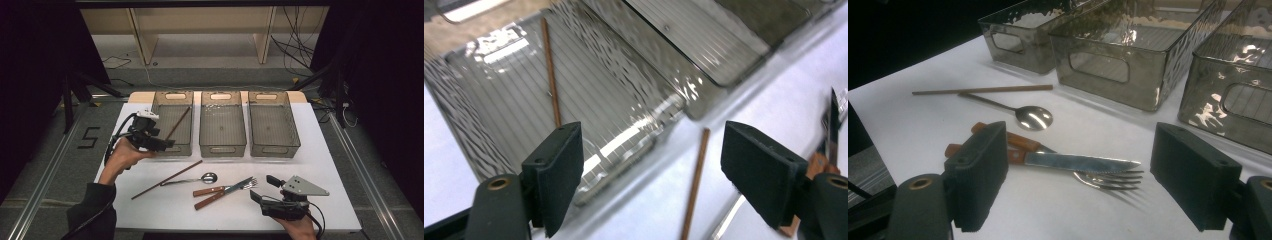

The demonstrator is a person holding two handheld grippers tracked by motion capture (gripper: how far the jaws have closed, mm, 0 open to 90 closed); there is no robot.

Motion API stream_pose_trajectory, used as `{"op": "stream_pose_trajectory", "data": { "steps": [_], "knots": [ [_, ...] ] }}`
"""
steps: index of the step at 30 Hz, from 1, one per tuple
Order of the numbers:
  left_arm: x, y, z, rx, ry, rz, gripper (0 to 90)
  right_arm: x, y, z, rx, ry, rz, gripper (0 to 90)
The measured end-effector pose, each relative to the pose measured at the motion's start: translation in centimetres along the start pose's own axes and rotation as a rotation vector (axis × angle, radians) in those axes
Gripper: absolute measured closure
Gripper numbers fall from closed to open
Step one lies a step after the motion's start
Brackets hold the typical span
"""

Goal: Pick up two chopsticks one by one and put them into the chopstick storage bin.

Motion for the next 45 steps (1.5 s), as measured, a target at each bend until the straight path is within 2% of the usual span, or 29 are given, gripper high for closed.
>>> {"op": "stream_pose_trajectory", "data": {
  "steps": [2, 3, 4, 6, 8, 13, 18, 22, 29, 37, 45],
  "knots": [
    [-0.3, -0.5, 0.4, 0.037, -0.009, 0.015, 24.4, 0.0, 0.0, 0.0, 0.004, 0.000, -0.001, 23.8],
    [-0.3, -0.5, 0.4, 0.037, -0.009, 0.015, 23.9, 0.1, 0.0, 0.0, 0.001, 0.000, -0.001, 23.8],
    [-0.5, -1.0, 0.7, 0.062, 0.002, 0.035, 23.9, 0.1, 0.0, 0.0, 0.000, 0.001, -0.003, 23.8],
    [-0.6, -1.6, 1.0, 0.088, -0.010, 0.042, 23.2, 0.1, 0.0, 0.0, 0.004, 0.000, -0.004, 23.8],
    [-0.5, -2.1, 1.1, 0.113, -0.002, 0.049, 21.9, 0.1, 0.0, 0.0, -0.001, 0.001, -0.005, 23.8],
    [-0.5, -3.1, 0.7, 0.147, -0.007, 0.042, 20.3, 0.1, 0.0, 0.0, 0.003, 0.001, -0.006, 23.8],
    [-0.5, -3.8, 0.5, 0.187, 0.007, 0.057, 18.7, 0.1, 0.0, 0.0, 0.003, 0.001, -0.006, 23.8],
    [-0.8, -4.5, 0.7, 0.225, -0.014, 0.068, 18.0, 0.1, 0.0, 0.0, 0.005, 0.003, -0.009, 23.8],
    [-0.8, -5.7, 1.0, 0.295, -0.010, 0.088, 18.1, 0.1, 0.0, 0.0, 0.001, 0.001, -0.007, 23.8],
    [-0.6, -6.8, 1.1, 0.371, 0.012, 0.113, 19.8, 0.1, 0.0, 0.0, 0.001, 0.002, -0.009, 23.8],
    [-0.5, -7.6, 1.1, 0.446, 0.000, 0.138, 26.5, 0.1, 0.0, 0.0, 0.003, 0.001, -0.009, 23.8]
  ]
}}
Point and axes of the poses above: each handheld gripper's, and its own axes: z roughly forward along the jaws, y roughly out of its top, x roughly to its left, the point moved 2 cm from there along z, roughly forward along the jaws, and after that the axes turned 7 degrees about -x, right-handed, at the moved point
